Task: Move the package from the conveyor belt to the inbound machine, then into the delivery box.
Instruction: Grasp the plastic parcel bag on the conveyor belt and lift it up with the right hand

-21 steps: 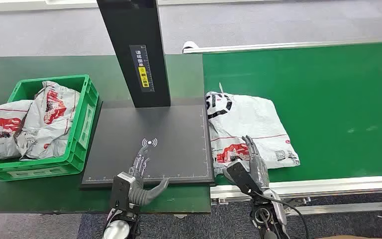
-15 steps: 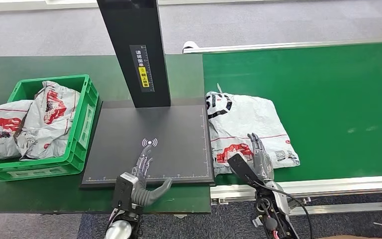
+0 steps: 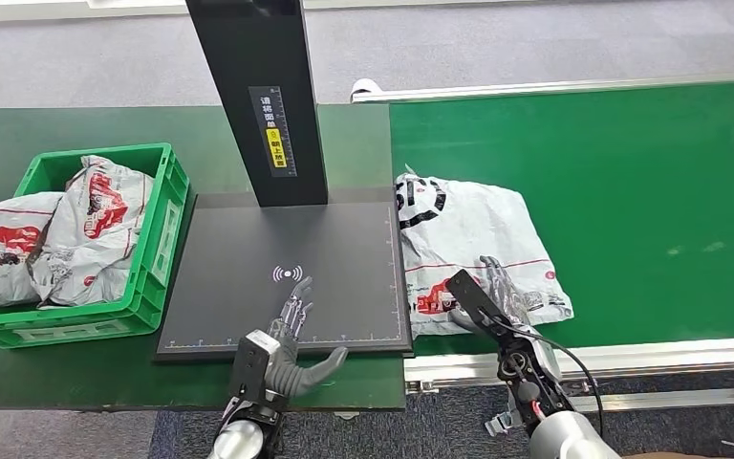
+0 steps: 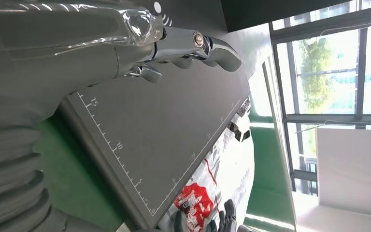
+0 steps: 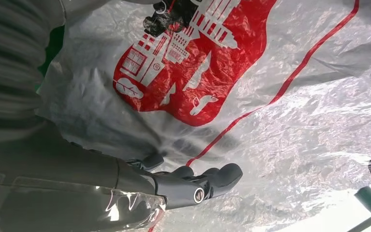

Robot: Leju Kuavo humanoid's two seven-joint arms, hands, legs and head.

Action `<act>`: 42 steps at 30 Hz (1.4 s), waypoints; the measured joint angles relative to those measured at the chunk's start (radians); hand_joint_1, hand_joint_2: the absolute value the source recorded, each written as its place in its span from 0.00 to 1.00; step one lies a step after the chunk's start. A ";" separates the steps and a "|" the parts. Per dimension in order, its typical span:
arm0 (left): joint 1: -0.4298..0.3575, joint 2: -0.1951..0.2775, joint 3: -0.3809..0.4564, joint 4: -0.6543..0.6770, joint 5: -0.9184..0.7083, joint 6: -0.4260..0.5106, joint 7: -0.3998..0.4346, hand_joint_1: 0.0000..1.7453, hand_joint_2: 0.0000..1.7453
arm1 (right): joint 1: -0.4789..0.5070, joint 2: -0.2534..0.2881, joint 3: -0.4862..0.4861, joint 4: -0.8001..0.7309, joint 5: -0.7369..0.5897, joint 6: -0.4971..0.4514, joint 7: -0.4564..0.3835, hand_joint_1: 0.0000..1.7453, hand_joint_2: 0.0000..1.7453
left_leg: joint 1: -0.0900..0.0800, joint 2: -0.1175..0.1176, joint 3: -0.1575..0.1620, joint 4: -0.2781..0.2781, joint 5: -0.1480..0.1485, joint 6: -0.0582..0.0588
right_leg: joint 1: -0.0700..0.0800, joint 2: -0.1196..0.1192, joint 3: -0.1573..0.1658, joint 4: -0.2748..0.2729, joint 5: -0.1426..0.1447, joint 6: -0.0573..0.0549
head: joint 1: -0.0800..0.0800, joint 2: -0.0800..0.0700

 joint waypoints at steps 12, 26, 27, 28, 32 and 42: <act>-0.015 0.003 -0.011 0.022 0.017 0.002 -0.017 0.00 1.00 | -0.042 -0.002 -0.013 0.059 0.000 0.069 0.109 1.00 1.00 | 0.000 0.000 0.000 0.000 0.000 0.000 | 0.000 0.000 0.000 0.000 0.000 0.000 | 0.000 0.000; -0.059 0.019 -0.023 0.024 0.027 0.044 -0.052 0.00 1.00 | -0.084 -0.008 -0.083 0.087 -0.055 0.204 0.128 1.00 1.00 | 0.000 0.000 0.003 0.000 0.000 0.000 | 0.000 0.000 0.003 0.000 0.000 0.000 | 0.000 0.000; -0.064 0.022 -0.023 0.020 0.025 0.049 -0.053 0.00 1.00 | -0.083 -0.008 -0.086 0.088 -0.056 0.207 0.123 1.00 1.00 | 0.000 0.000 0.003 0.000 0.000 0.000 | 0.000 0.000 0.003 0.000 0.000 0.000 | 0.000 0.000; -0.070 0.025 -0.023 0.015 0.022 0.055 -0.053 0.00 1.00 | -0.083 -0.007 -0.088 0.088 -0.056 0.209 0.116 1.00 1.00 | 0.000 0.000 0.003 0.000 0.000 0.000 | 0.000 0.000 0.003 0.000 0.000 0.000 | 0.000 0.000; -0.091 0.043 -0.022 -0.006 0.010 0.099 -0.062 0.00 1.00 | -0.081 0.001 -0.098 0.090 -0.069 0.203 0.044 1.00 1.00 | 0.000 0.000 0.003 0.000 0.000 0.000 | 0.000 0.000 0.003 0.000 0.000 0.000 | 0.000 0.000; -0.088 0.110 0.057 -0.235 -0.088 0.184 -0.045 0.00 1.00 | 0.069 0.073 -0.124 -0.226 -0.286 0.221 -0.176 1.00 1.00 | 0.002 -0.001 0.001 0.000 0.000 0.000 | 0.002 -0.001 0.002 0.001 0.000 0.000 | 0.000 0.000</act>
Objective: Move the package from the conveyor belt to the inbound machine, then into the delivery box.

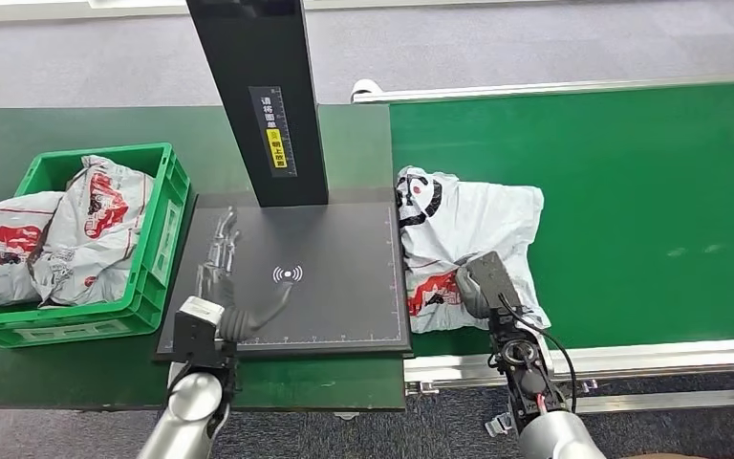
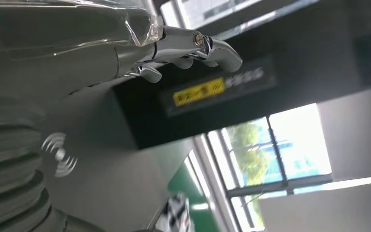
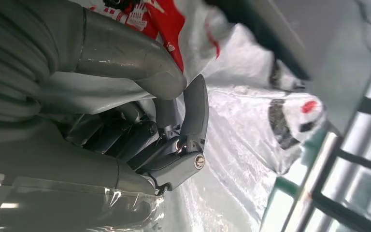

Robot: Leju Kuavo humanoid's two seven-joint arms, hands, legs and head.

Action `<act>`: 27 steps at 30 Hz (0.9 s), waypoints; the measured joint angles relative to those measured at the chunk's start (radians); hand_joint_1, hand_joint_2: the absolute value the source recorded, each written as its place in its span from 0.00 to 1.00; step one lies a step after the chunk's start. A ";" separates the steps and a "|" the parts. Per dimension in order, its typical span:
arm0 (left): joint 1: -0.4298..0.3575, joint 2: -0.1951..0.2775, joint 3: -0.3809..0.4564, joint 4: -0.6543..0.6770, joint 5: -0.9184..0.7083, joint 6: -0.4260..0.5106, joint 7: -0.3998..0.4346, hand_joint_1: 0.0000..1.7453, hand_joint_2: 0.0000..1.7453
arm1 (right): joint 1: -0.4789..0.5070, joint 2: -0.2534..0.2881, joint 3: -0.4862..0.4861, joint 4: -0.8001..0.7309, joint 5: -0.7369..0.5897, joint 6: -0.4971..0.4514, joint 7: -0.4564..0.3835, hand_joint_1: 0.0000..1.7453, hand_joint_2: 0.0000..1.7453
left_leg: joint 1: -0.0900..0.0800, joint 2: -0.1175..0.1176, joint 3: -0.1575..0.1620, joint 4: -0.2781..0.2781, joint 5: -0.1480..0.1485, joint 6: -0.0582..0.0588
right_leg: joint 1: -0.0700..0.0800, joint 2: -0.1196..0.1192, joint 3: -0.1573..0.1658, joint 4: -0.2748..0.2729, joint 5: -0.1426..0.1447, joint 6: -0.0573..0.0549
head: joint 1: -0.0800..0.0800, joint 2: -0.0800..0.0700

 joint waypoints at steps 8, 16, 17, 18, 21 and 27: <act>0.022 0.032 0.074 -0.146 -0.031 0.027 0.002 0.00 1.00 | 0.258 -0.010 0.082 -0.616 -0.085 -0.056 0.033 1.00 1.00 | 0.000 0.001 -0.002 0.000 0.000 0.000 | -0.001 0.000 -0.002 0.000 0.000 0.000 | 0.000 0.000; 0.031 0.043 0.096 -0.184 -0.032 0.033 0.001 0.00 1.00 | 0.332 -0.022 0.121 -0.834 -0.087 -0.074 0.031 1.00 1.00 | 0.000 0.001 -0.001 0.000 0.000 0.000 | 0.000 0.000 -0.001 0.000 0.000 0.000 | 0.000 0.000; 0.032 0.044 0.097 -0.186 -0.033 0.036 -0.001 0.00 1.00 | 0.340 -0.023 0.125 -0.854 -0.088 -0.081 0.022 1.00 1.00 | 0.000 0.001 -0.001 0.000 0.000 0.000 | 0.000 0.000 -0.001 0.000 0.000 0.000 | 0.000 0.000; 0.034 0.045 0.098 -0.187 -0.033 0.040 -0.003 0.00 1.00 | 0.348 -0.025 0.130 -0.878 -0.088 -0.089 0.014 1.00 1.00 | 0.000 0.001 -0.001 0.000 0.000 0.000 | 0.000 0.000 -0.001 0.000 0.000 0.000 | 0.000 0.000; 0.040 0.049 0.107 -0.192 -0.033 0.051 -0.013 0.00 1.00 | 0.368 -0.029 0.149 -0.963 -0.078 -0.097 0.006 1.00 1.00 | 0.000 0.001 -0.001 0.000 0.000 0.000 | 0.000 0.000 -0.001 0.000 0.000 0.000 | 0.000 0.000; 0.033 0.057 0.128 -0.198 -0.032 0.063 -0.017 0.00 1.00 | 0.349 -0.038 0.203 -1.071 -0.054 -0.028 0.047 1.00 1.00 | 0.000 0.001 -0.001 0.000 0.000 0.000 | 0.000 0.000 -0.001 0.000 0.000 0.000 | 0.000 0.000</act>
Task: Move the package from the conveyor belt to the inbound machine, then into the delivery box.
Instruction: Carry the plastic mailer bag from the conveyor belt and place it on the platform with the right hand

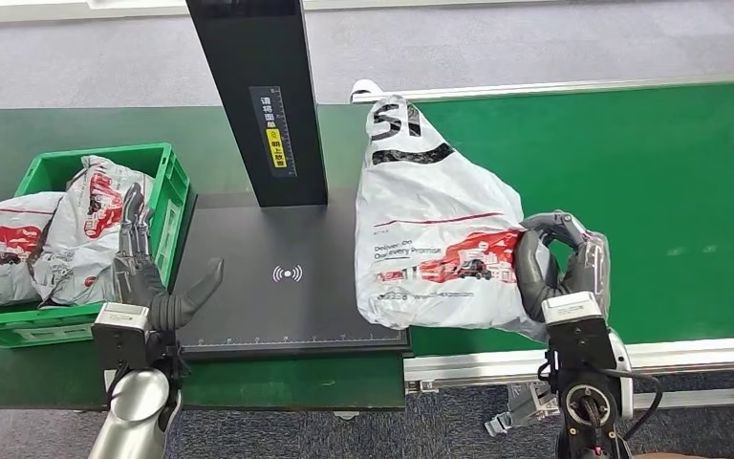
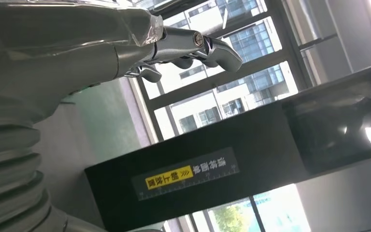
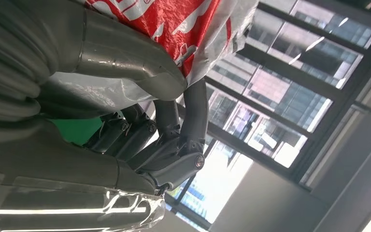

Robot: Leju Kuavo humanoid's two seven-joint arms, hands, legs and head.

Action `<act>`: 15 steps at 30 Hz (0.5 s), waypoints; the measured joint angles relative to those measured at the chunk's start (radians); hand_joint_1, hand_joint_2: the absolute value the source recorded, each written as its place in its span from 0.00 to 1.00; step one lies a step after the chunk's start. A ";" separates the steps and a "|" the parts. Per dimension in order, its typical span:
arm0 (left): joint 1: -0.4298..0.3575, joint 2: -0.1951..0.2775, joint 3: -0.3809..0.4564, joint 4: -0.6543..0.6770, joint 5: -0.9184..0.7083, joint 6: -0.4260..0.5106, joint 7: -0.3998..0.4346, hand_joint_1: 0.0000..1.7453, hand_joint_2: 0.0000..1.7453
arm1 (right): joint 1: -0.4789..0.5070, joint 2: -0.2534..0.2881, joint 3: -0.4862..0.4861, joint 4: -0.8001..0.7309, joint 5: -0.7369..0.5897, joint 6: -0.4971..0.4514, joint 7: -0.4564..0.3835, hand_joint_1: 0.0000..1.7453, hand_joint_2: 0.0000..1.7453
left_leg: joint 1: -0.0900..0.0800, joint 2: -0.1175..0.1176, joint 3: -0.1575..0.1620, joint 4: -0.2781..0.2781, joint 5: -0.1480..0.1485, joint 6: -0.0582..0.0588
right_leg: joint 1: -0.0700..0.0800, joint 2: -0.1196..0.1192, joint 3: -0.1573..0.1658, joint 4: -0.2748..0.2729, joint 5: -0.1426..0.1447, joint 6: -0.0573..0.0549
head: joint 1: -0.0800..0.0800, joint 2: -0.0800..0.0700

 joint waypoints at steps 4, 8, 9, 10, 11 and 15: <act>-0.008 0.007 0.015 0.000 -0.002 0.006 -0.002 0.00 1.00 | -0.026 -0.005 0.033 0.000 -0.006 0.048 0.012 1.00 1.00 | 0.000 0.000 0.000 0.000 0.000 0.000 | 0.000 0.000 0.001 0.000 0.000 0.000 | 0.000 0.000; -0.029 0.018 0.041 0.001 -0.016 0.021 -0.003 0.00 1.00 | -0.097 -0.005 0.095 0.083 -0.052 0.170 0.015 1.00 1.00 | 0.000 0.001 0.001 0.000 0.001 0.000 | 0.000 0.000 0.002 0.000 0.000 0.000 | 0.000 0.000; -0.033 0.021 0.051 0.001 -0.020 0.026 -0.003 0.00 1.00 | -0.118 -0.002 0.114 0.120 -0.066 0.195 0.014 1.00 1.00 | 0.000 0.001 0.001 0.000 0.001 0.000 | 0.000 0.000 0.002 0.000 0.000 0.000 | 0.000 0.000; -0.035 0.023 0.061 0.001 -0.024 0.030 -0.003 0.00 1.00 | -0.137 0.003 0.130 0.159 -0.078 0.210 0.012 1.00 1.00 | 0.001 0.001 0.001 0.000 0.001 0.000 | 0.001 0.000 0.002 0.000 0.000 0.000 | 0.000 0.000; -0.035 0.026 0.073 0.001 -0.027 0.034 -0.003 0.00 1.00 | -0.155 0.009 0.146 0.200 -0.089 0.220 0.009 1.00 1.00 | 0.001 0.001 0.001 0.000 0.001 -0.001 | 0.001 0.000 0.002 0.001 0.000 0.000 | 0.000 0.000; -0.032 0.034 0.120 0.002 -0.039 0.040 -0.005 0.00 1.00 | -0.224 0.031 0.200 0.375 -0.121 0.243 -0.007 1.00 1.00 | 0.001 0.001 0.001 0.000 0.001 -0.001 | 0.001 0.000 0.002 0.001 0.000 0.000 | 0.000 0.000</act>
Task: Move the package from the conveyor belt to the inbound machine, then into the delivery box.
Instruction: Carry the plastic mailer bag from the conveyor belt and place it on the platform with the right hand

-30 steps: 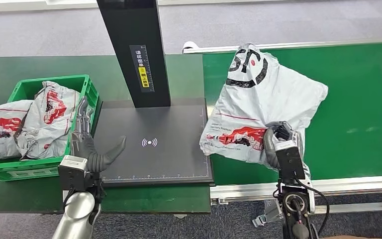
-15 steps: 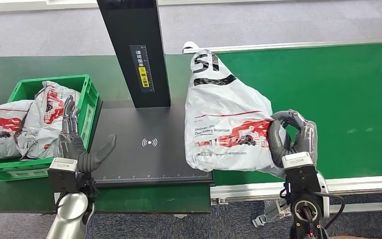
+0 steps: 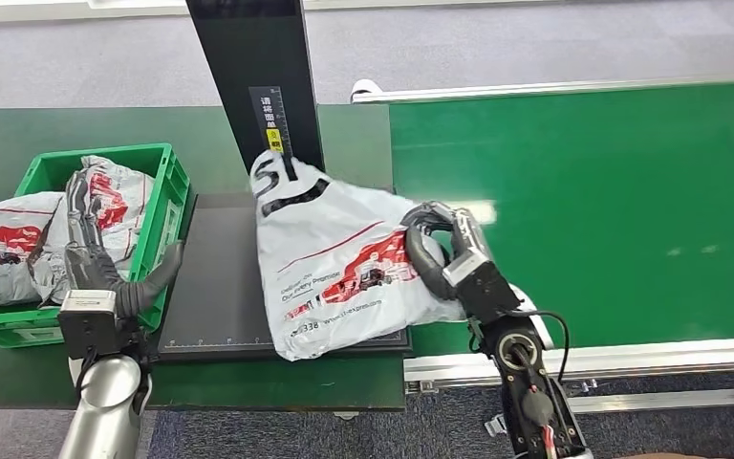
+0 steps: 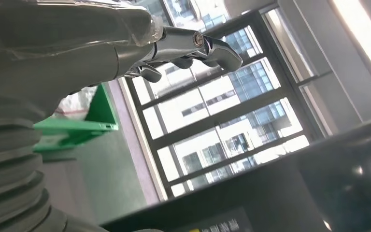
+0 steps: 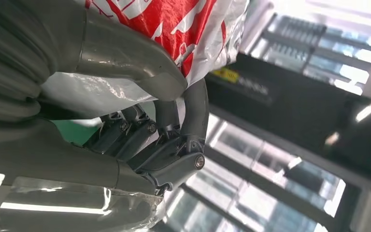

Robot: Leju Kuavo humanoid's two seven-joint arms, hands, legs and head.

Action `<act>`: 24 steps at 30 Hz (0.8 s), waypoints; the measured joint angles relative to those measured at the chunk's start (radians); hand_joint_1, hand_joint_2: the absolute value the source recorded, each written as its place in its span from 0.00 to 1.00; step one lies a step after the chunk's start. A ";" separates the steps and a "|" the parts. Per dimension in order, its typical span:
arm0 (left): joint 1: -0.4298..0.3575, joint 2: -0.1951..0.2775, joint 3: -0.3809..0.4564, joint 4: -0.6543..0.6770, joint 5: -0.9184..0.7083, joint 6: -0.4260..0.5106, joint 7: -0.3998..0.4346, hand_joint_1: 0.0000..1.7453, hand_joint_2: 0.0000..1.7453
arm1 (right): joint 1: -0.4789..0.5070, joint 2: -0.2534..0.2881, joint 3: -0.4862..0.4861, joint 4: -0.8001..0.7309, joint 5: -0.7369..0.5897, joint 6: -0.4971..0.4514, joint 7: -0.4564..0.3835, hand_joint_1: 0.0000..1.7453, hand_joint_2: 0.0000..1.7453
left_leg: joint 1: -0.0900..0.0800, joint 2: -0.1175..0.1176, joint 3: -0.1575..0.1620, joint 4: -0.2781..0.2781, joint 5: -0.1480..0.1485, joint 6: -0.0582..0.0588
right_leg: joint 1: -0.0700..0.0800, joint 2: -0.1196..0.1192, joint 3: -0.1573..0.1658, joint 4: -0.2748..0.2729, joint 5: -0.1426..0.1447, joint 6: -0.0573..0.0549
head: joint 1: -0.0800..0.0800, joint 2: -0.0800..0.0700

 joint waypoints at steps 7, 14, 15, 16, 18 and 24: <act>0.004 0.009 0.040 0.013 -0.010 -0.002 -0.003 0.00 1.00 | -0.085 0.027 0.055 0.227 -0.029 0.023 -0.011 1.00 1.00 | 0.000 -0.001 0.000 0.000 0.000 0.000 | 0.000 0.000 0.000 0.000 0.000 0.000 | 0.000 0.000; 0.004 0.011 0.064 0.027 -0.021 0.005 0.001 0.00 1.00 | -0.166 0.065 0.101 0.422 -0.031 0.058 -0.010 0.00 1.00 | 0.000 -0.001 0.000 0.000 0.000 0.000 | 0.000 0.000 0.000 0.000 0.000 0.000 | 0.000 0.000; 0.004 0.011 0.070 0.028 -0.023 0.005 0.004 0.00 1.00 | -0.175 0.070 0.109 0.448 -0.027 0.056 -0.010 0.00 1.00 | 0.000 -0.001 0.000 0.000 0.000 0.000 | 0.000 0.000 -0.001 0.000 0.000 0.000 | 0.000 0.000; 0.006 0.011 0.077 0.028 -0.025 0.004 0.007 0.00 1.00 | -0.183 0.074 0.117 0.470 -0.024 0.053 -0.010 0.00 1.00 | 0.000 -0.001 0.000 0.000 0.000 0.000 | 0.000 0.000 -0.001 0.000 0.000 0.000 | 0.000 0.000; 0.011 0.011 0.088 0.028 -0.031 0.000 0.011 0.00 1.00 | -0.191 0.078 0.128 0.503 -0.021 0.043 -0.010 0.00 1.00 | 0.000 -0.001 0.000 0.000 0.000 0.000 | 0.000 0.000 -0.001 0.000 0.000 0.000 | 0.000 0.000; 0.035 0.014 0.104 0.027 -0.111 -0.061 0.033 0.00 1.00 | -0.185 0.067 0.147 0.512 -0.010 0.022 -0.019 0.00 1.00 | 0.000 -0.001 0.000 0.000 0.000 0.000 | 0.000 0.000 -0.001 0.000 0.000 0.000 | 0.000 0.000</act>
